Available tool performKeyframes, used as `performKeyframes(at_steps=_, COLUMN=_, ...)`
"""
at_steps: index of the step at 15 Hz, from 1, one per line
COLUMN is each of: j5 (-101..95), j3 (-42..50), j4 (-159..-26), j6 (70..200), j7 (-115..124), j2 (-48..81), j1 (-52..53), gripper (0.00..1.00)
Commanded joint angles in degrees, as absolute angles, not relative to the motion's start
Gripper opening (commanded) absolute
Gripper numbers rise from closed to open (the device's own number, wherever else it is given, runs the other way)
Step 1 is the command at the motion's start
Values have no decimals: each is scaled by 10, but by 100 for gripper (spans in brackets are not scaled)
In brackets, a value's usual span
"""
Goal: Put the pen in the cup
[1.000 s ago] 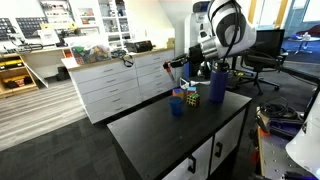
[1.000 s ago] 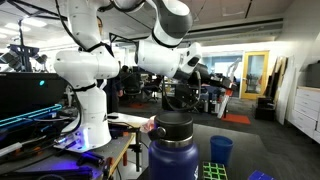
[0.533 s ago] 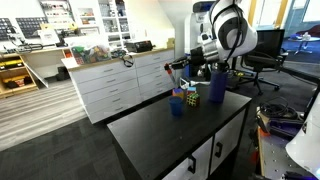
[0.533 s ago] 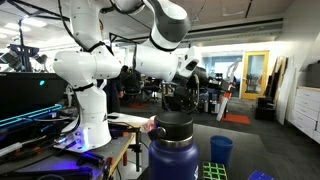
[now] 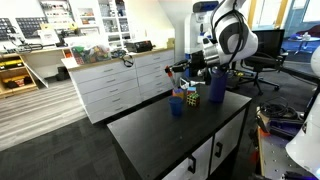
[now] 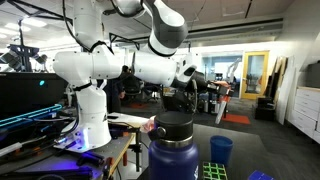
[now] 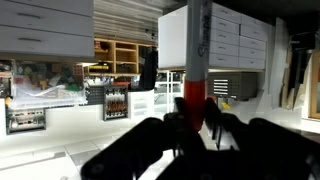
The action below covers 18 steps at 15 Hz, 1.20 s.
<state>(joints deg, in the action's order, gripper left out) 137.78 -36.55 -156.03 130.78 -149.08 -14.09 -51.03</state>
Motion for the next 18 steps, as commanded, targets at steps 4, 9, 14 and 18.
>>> performKeyframes(at_steps=4, j5=1417, j3=-483, j4=-1578, j6=1260, j7=-1491, j2=-166, j1=-621, gripper=6)
performKeyframes(at_steps=9, j5=1432, j3=-574, j4=-1579, j6=1236, j7=-1491, j2=-171, j1=-710, gripper=6)
performKeyframes(at_steps=14, j5=1437, j3=-667, j4=-1580, j6=1207, j7=-1491, j2=-178, j1=-809, gripper=6)
performKeyframes(at_steps=18, j5=1443, j3=-743, j4=-1583, j6=1173, j7=-1491, j2=-191, j1=-893, gripper=6)
